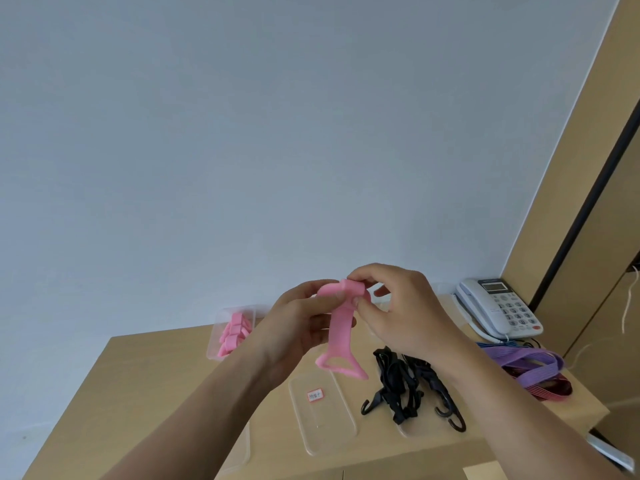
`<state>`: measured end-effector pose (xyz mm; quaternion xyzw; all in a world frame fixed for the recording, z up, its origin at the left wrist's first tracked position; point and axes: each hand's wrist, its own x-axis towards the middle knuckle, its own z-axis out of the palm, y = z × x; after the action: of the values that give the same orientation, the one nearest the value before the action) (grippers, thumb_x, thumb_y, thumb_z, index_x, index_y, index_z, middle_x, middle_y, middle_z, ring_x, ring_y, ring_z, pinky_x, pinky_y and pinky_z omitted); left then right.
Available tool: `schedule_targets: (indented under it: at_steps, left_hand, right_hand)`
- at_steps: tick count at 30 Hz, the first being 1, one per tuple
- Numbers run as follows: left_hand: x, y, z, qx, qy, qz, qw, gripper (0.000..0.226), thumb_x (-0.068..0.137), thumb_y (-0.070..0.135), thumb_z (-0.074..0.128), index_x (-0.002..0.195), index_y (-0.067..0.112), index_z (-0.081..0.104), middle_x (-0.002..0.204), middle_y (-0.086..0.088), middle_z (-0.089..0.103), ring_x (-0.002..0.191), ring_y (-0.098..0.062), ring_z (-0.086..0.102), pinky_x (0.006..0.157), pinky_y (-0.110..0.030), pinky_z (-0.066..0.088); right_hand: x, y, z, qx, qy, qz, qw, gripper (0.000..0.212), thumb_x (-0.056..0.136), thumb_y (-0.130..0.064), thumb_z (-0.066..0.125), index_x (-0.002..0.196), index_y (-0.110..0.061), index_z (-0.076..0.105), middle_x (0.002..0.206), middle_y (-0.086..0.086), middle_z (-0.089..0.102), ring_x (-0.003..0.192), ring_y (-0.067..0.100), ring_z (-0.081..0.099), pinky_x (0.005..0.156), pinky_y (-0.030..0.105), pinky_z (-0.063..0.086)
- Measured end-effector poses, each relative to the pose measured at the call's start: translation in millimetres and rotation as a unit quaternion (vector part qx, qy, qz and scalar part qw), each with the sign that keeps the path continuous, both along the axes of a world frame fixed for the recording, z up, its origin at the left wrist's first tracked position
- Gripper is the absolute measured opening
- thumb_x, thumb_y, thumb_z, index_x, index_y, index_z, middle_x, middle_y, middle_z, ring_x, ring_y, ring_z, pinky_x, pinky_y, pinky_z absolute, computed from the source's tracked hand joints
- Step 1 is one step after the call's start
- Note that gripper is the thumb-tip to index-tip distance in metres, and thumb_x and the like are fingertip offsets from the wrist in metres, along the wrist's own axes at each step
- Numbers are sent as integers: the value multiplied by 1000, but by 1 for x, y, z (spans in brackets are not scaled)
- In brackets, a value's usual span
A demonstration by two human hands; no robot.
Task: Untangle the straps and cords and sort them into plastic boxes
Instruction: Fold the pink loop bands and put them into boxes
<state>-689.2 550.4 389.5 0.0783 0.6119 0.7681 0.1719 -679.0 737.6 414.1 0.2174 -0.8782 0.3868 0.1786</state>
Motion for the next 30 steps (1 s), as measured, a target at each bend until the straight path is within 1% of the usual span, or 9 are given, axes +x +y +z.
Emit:
schedule_targets:
  at_steps: [2,3,6,11,17,21,25,28,30]
  left_hand:
    - [1,3,-5,46,-32,-1,998,44,87,29,73,123,5,72,119,-20,74,105,-28,71,88,-36,58]
    - [2,5,-8,55,-45,-1,997,39,89,27,72,120,4,73,118,-20,75,106,-27,72,89,-35,59]
    - [3,12,-18,38,-59,-3,998,25,96,21,66,114,8,78,116,-16,76,107,-27,72,95,-39,57]
    - [7,21,-27,33,-109,26,993,28,96,15,64,119,2,73,115,-19,76,92,-23,70,80,-37,52]
    - [7,21,-27,23,-75,45,996,26,96,15,65,116,2,75,115,-18,75,92,-22,66,80,-35,54]
    - [7,19,-27,11,-56,52,997,32,98,30,66,117,5,75,112,-17,74,93,-21,66,81,-34,55]
    - [5,13,-28,13,-54,67,996,39,92,38,72,114,6,77,110,-16,76,94,-22,68,82,-36,55]
    - [5,10,-31,7,-55,65,996,40,87,37,76,109,5,77,105,-14,76,94,-23,67,85,-39,53]
    - [5,6,-33,7,-56,62,996,29,91,29,74,107,6,78,106,-14,76,96,-23,65,84,-39,53]
  right_hand:
    - [-2,3,0,-23,25,-30,999,22,85,-6,70,101,-20,73,96,-16,72,95,6,63,84,25,49]
    - [-3,5,-1,-28,35,-42,998,22,84,-6,71,102,-19,73,97,-15,72,95,7,63,85,27,49]
    - [-5,6,-7,-12,42,-52,998,20,85,-9,72,102,-18,73,99,-12,71,95,11,62,86,35,51]
    - [-10,12,-17,-9,58,-70,996,19,85,-8,71,101,-18,73,98,-10,71,95,18,61,84,41,51]
    - [-10,11,-30,26,124,-66,990,22,78,-3,80,95,-17,76,90,-9,70,85,19,60,74,37,53]
    - [-10,9,-38,23,156,-47,986,29,74,1,81,97,-16,77,94,-7,70,90,19,61,80,31,52]
    - [-2,3,-40,20,158,-27,987,24,78,-1,78,97,-15,79,99,-6,69,97,18,60,87,24,48]
    - [1,2,-37,-5,150,-12,989,16,78,-1,76,87,-15,79,91,-6,70,94,18,60,84,27,49]
    - [1,3,-32,-25,140,-10,990,14,79,-5,74,87,-15,78,84,-6,70,91,18,61,83,27,48]
